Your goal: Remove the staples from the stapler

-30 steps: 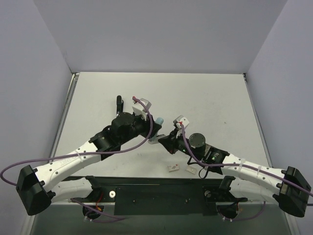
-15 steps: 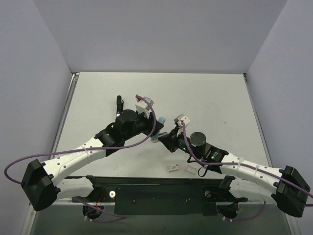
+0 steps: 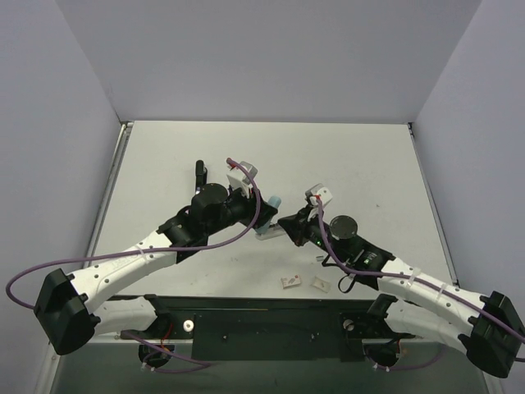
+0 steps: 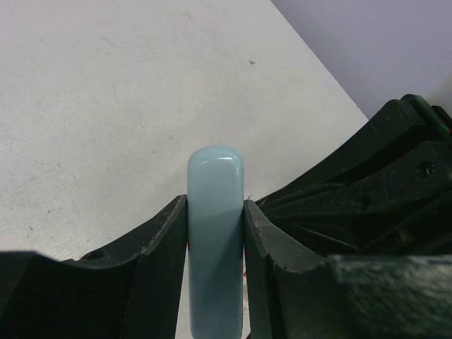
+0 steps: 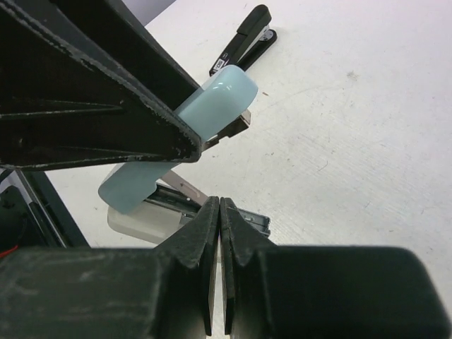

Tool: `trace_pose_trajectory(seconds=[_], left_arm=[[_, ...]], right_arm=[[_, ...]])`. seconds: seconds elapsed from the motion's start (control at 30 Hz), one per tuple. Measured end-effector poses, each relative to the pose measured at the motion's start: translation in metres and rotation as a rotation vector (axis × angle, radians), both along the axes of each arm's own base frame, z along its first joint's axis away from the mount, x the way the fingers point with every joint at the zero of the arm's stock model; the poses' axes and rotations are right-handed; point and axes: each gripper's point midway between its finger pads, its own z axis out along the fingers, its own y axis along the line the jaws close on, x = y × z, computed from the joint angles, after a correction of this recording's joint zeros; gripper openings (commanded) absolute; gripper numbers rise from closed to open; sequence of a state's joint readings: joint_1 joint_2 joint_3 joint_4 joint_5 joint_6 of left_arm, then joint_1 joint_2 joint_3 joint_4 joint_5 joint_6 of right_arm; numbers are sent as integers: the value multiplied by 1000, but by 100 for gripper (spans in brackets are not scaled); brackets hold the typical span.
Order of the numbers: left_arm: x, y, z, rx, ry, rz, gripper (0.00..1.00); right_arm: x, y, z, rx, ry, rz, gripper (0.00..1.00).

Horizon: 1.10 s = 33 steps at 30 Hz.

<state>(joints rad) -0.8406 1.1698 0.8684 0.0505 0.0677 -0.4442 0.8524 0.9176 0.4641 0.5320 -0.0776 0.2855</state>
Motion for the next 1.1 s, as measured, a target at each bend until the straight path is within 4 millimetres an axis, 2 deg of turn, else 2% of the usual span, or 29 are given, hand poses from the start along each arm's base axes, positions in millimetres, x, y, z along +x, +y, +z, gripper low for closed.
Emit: trace_pose_trajectory(seconds=[0.17, 0.3, 0.4, 0.6, 0.73, 0.9, 1.1], left_arm=[[-2, -2, 3, -15, 5, -11, 0], [-3, -2, 3, -19, 10, -13, 0], [-3, -2, 2, -17, 12, -12, 0], [-1, -4, -2, -10, 16, -10, 0], [4, -6, -8, 0, 20, 5, 0], [12, -6, -16, 16, 24, 31, 0], [20, -7, -13, 6, 0, 63, 0]], right_arm=[[9, 4, 1, -14, 3, -9, 0], [15, 10, -7, -32, 25, -2, 0], [15, 16, -16, -36, 49, 14, 0], [16, 24, -17, 2, 72, 31, 0], [14, 28, -14, 42, 81, 40, 0], [17, 31, -24, 55, 114, 34, 0], [16, 35, -30, 77, 139, 45, 0]])
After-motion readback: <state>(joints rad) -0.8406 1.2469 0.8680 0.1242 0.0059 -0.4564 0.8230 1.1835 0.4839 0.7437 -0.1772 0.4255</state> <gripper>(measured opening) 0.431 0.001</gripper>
